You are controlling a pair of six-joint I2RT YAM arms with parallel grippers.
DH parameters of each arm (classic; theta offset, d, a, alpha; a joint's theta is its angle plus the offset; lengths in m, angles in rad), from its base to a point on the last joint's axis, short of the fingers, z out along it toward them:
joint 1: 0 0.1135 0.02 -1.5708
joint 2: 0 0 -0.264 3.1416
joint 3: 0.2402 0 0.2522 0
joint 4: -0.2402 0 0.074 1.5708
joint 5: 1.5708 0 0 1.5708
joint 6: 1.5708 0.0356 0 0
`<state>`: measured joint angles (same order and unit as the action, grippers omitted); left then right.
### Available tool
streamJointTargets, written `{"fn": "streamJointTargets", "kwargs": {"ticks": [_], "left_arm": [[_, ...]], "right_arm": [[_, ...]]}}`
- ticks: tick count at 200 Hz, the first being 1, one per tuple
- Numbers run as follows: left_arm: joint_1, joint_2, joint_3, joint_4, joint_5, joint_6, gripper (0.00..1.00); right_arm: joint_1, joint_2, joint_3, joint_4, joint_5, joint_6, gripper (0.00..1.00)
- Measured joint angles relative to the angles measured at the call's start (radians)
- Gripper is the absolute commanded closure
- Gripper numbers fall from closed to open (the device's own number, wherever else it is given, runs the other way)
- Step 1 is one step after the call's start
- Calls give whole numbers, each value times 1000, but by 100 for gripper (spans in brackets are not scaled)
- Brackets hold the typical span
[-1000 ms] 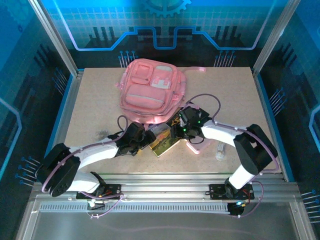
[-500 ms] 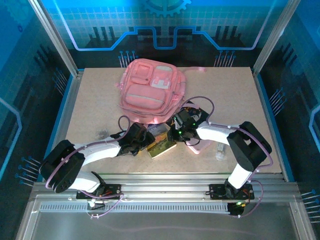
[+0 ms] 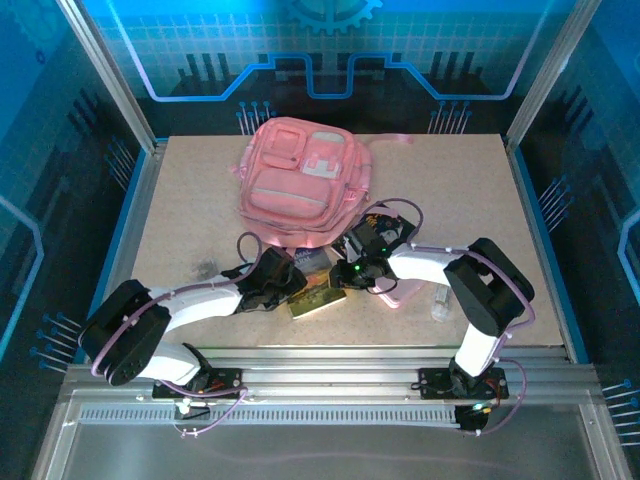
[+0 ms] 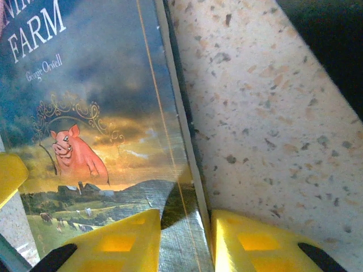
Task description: Pack books, pencil case, and school supplies into a backpack
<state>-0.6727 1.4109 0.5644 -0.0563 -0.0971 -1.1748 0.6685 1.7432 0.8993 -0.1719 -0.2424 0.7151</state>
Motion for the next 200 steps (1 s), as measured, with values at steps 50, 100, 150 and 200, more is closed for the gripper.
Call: {"fn": "streamJointTargets", "kwargs": {"ticks": [50, 100, 150, 200], "left_arm": [[-4, -15, -31, 54, -1, 4, 41], [-7, -19, -50, 70, -9, 10, 59], [-18, -22, -63, 142, -14, -14, 100], [-42, -95, -33, 98, 4, -71, 100]], "right_arm": [[-1, 4, 0, 1, -1, 4, 71], [-1, 4, 0, 1, -1, 5, 71], [-2, 4, 0, 0, -2, 11, 70], [-12, -71, 0, -58, -29, -1, 13]]}}
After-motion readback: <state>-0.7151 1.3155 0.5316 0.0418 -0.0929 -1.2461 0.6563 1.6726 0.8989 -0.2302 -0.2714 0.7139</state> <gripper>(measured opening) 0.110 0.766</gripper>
